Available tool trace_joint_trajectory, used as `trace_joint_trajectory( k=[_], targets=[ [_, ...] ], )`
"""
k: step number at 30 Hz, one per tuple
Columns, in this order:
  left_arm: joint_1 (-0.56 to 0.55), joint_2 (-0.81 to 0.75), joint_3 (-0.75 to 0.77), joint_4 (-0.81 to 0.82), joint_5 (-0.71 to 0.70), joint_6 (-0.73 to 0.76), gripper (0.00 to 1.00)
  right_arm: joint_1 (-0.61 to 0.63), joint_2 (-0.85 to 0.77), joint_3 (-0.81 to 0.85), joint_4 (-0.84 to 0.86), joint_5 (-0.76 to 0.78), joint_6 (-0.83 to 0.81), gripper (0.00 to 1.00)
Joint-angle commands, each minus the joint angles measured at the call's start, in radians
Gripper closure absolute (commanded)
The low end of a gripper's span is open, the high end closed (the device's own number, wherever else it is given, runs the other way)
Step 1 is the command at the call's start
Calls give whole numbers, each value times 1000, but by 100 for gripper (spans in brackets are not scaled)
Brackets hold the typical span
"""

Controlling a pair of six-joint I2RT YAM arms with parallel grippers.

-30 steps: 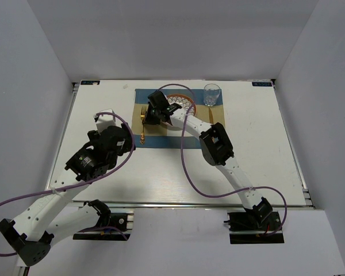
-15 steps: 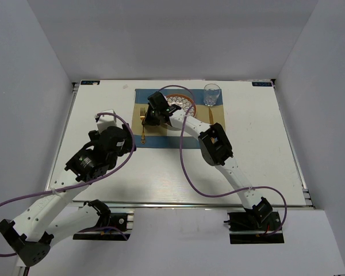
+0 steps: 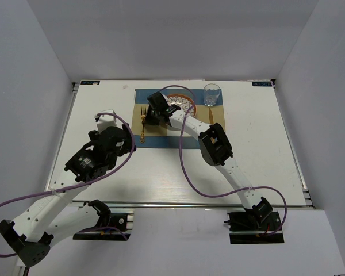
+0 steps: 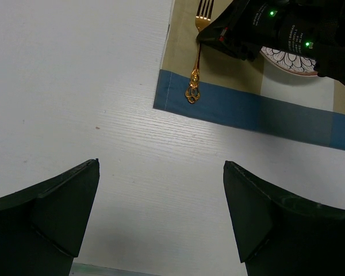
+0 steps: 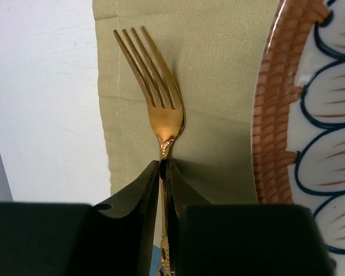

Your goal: Set the dinner table for one person

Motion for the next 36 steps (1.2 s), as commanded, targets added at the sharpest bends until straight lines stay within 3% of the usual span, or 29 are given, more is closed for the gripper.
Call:
trace_joint_trajectory(
  k=[1,5,7,8,19,24,27,29,30,32,36],
  targets=[
    [4,-23,-8,13,6,9,2,8,-8,0,35,19,8,81],
    [4,-23,-8,12,6,9,2,10,-9,-4,30,18,9,64],
    [4,-22,-10,15,8,9,2,13,-17,-8,38,18,12,46],
    [4,-22,-10,15,9,10,2,14,-20,-8,36,24,12,43],
    [4,-31,-8,3,-8,-9,2,28,-231,-191,56,116,49,36],
    [4,-26,-4,-22,-49,-35,2,30,-356,-243,30,125,-12,33],
    [4,-19,-4,-33,-75,-43,2,26,-524,-419,42,115,-151,24],
    [4,-5,2,-39,-75,-51,2,23,-713,-667,93,85,-288,21],
    [4,10,7,-49,-75,-52,2,26,-788,-754,99,113,-325,11],
    [4,29,24,-62,-66,-60,2,33,-1009,-996,92,220,-404,11],
    [4,63,62,-83,-51,-57,2,23,-1326,-1230,-15,364,-458,11]
  ],
)
